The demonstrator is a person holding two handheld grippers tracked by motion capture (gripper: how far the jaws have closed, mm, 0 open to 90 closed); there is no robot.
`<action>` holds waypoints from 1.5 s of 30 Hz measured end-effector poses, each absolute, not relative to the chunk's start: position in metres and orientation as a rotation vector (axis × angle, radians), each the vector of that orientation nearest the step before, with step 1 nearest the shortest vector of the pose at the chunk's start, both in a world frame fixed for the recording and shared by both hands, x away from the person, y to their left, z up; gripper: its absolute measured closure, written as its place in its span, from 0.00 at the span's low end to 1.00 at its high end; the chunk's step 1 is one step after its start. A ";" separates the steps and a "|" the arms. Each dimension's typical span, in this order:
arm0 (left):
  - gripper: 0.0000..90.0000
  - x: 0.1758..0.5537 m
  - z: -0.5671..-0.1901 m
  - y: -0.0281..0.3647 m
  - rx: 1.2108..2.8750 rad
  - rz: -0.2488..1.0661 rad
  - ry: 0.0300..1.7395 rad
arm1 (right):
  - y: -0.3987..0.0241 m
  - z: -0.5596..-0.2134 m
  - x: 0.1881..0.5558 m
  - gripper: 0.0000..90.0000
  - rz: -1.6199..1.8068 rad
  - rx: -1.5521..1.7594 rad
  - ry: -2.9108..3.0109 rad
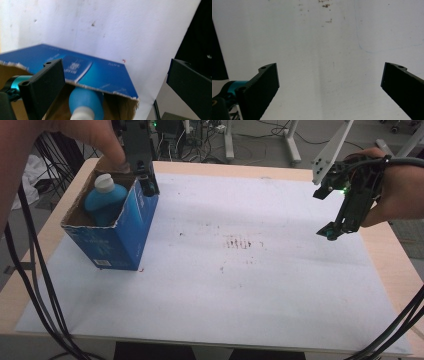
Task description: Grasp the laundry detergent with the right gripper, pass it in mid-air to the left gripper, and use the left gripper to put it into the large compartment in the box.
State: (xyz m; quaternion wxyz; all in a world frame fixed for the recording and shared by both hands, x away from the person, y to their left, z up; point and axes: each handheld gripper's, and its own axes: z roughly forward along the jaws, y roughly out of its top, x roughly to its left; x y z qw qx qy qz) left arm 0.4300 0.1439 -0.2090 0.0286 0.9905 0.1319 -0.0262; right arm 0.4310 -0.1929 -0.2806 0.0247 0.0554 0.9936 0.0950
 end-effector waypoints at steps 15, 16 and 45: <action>0.02 0.441 -0.219 0.116 3.045 -0.072 0.285 | -0.205 -0.309 0.456 0.01 0.207 0.158 3.109; 0.02 0.441 -0.220 0.115 3.048 -0.070 0.275 | -0.206 -0.310 0.458 0.01 0.209 0.156 3.110; 0.02 0.436 -0.232 0.091 3.084 -0.057 0.237 | -0.205 -0.305 0.453 0.01 0.211 0.162 3.091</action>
